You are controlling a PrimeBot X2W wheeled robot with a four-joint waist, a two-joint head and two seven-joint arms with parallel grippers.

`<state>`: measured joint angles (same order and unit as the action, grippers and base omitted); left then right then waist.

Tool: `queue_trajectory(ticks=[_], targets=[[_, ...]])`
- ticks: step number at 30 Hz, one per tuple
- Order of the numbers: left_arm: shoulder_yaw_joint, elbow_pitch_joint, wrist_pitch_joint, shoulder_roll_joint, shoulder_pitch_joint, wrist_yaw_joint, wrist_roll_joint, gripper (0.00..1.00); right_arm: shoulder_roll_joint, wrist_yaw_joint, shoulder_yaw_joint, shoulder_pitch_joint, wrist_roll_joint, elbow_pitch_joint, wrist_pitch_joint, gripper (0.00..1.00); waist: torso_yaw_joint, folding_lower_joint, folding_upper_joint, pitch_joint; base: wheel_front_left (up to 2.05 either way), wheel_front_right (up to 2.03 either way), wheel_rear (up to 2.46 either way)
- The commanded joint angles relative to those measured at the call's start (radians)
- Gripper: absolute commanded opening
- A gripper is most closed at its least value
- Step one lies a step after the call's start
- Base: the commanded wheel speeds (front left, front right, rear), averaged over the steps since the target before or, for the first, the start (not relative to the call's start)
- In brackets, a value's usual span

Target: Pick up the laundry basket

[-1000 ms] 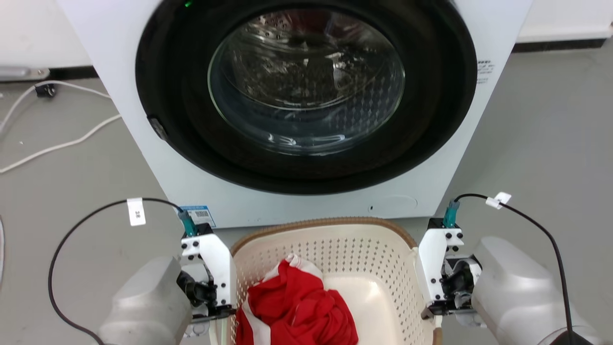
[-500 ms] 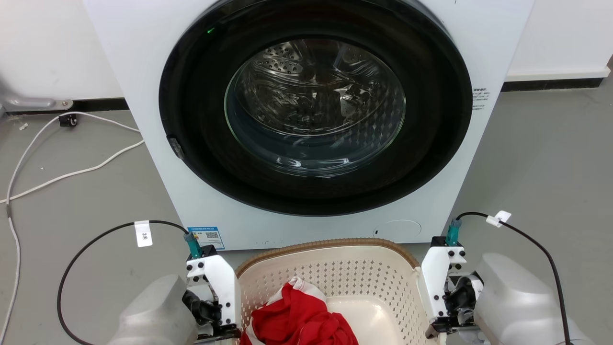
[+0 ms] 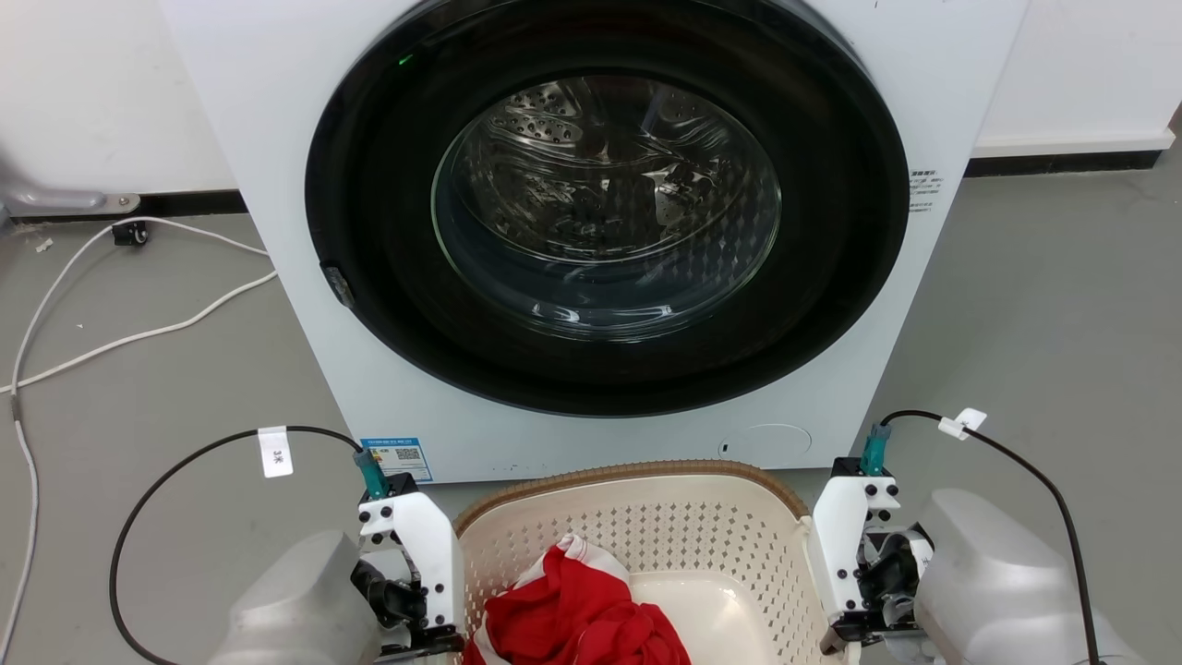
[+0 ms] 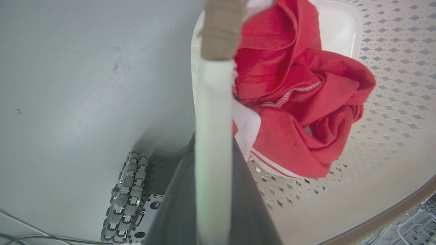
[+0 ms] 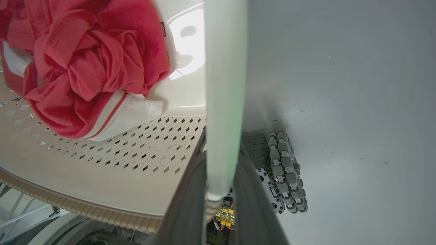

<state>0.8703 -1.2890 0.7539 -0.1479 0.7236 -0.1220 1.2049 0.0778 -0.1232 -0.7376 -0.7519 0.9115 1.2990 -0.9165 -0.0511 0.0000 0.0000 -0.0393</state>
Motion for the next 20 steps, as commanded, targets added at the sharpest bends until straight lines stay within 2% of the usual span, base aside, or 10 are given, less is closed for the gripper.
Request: queue_trajectory(ticks=[1,20], targets=[[-0.002,0.022,0.004,0.054,0.004,-0.015,0.016,0.00,-0.050,-0.014,0.011,0.014,0.011,-0.019,-0.002,0.00,0.000,0.0000,0.0000,0.001,0.00,0.00,0.00],[-0.001,0.017,-0.002,0.049,0.020,-0.015,0.025,0.00,-0.050,-0.014,0.037,0.008,-0.013,-0.019,-0.007,0.00,0.003,0.0000,0.0000,0.000,0.00,0.00,0.00]])
